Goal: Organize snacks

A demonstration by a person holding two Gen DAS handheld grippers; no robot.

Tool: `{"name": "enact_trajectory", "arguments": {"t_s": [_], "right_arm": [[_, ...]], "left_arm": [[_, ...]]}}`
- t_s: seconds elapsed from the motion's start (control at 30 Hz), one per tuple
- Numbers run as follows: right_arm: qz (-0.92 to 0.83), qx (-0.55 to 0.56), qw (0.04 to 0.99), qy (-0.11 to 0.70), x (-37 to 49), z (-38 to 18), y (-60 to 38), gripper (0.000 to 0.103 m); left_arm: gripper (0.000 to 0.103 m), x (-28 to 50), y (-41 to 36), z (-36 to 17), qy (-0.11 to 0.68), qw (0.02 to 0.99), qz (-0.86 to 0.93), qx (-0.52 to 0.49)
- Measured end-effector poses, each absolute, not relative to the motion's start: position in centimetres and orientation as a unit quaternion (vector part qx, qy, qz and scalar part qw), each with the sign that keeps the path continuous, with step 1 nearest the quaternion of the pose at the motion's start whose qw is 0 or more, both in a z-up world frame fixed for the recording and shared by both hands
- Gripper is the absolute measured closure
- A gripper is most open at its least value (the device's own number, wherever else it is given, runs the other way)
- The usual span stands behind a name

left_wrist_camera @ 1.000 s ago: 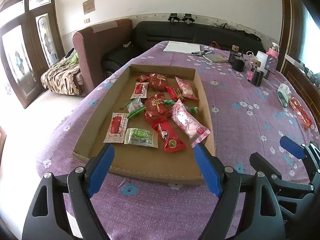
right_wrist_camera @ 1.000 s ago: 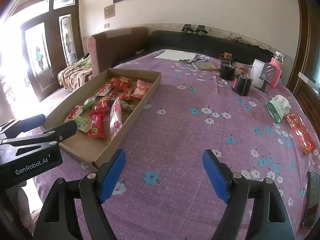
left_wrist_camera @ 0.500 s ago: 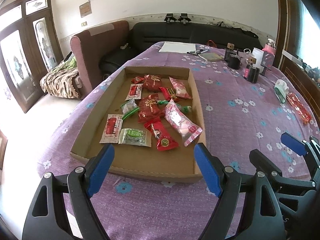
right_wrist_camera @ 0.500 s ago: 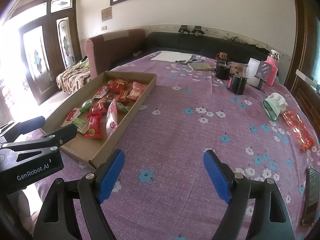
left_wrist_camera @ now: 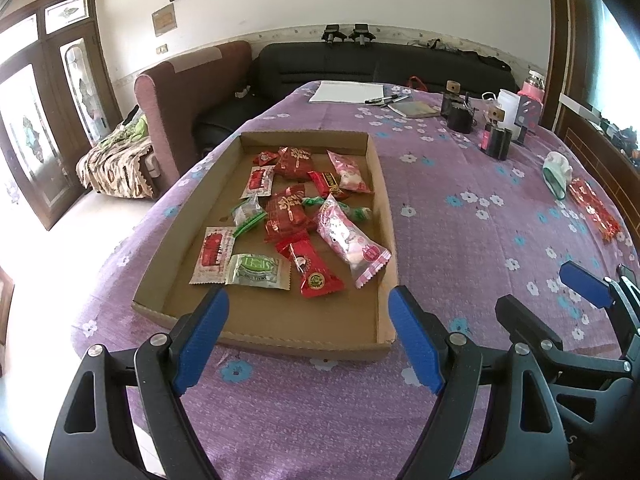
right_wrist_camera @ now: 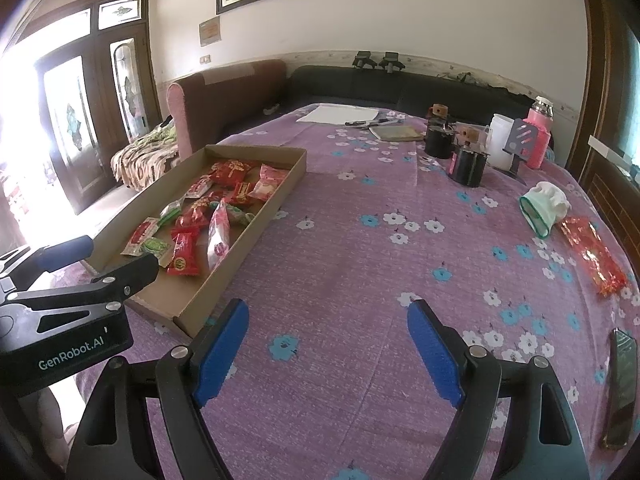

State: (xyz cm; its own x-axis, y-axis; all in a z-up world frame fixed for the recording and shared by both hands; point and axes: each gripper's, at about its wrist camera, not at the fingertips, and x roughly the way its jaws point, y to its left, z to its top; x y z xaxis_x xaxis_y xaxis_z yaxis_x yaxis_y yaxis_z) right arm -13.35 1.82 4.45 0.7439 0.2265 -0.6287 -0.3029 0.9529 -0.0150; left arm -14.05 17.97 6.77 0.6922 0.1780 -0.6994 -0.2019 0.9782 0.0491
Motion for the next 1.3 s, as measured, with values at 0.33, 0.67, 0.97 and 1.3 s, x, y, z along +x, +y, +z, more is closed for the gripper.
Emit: {"name": "enact_trajectory", "arguments": {"t_s": [0.33, 0.67, 0.97, 1.3], "right_arm": [[0.141, -0.057, 0.932, 0.33, -13.5, 4.4, 1.7, 0.02], [0.139, -0.058, 0.932, 0.33, -13.9, 4.2, 2.0, 0.02], [0.138, -0.059, 0.933, 0.328, -14.1, 4.3, 2.3, 0.02], [0.138, -0.062, 0.936, 0.318, -15.2, 5.0, 2.5, 0.02]], "left_arm": [[0.02, -14.1, 18.0, 6.6, 0.382, 0.919, 0.1, -0.017], [0.02, -14.2, 18.0, 6.5, 0.381, 0.919, 0.101, -0.019], [0.02, -14.7, 18.3, 6.5, 0.378, 0.92, 0.102, -0.023], [0.02, -15.5, 18.5, 7.5, 0.365, 0.925, 0.105, -0.027]]}}
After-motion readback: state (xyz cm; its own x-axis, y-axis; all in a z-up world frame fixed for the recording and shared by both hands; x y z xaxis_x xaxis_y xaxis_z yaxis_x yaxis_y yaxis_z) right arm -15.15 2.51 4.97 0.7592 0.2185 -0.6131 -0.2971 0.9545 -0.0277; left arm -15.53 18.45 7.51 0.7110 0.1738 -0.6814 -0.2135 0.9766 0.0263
